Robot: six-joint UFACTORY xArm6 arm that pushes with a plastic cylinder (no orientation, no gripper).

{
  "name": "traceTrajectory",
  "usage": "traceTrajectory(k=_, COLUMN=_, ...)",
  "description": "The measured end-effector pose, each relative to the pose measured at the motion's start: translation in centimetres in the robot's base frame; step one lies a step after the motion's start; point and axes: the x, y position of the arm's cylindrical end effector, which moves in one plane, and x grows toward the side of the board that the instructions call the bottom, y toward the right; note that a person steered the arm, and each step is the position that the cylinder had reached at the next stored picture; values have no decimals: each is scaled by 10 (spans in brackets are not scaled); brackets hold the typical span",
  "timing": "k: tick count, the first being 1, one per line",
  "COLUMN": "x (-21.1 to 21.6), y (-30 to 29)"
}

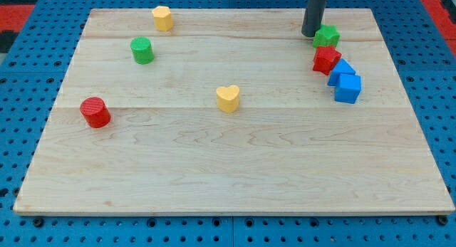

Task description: Push the green star into the red star

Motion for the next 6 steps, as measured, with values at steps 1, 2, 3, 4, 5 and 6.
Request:
traceTrajectory(k=1, x=-27, y=-11)
traceTrajectory(k=2, x=-34, y=25)
traceTrajectory(k=3, x=-28, y=57)
traceTrajectory(k=4, x=-1, y=52)
traceTrajectory(k=5, x=20, y=52)
traceTrajectory(k=6, x=45, y=52)
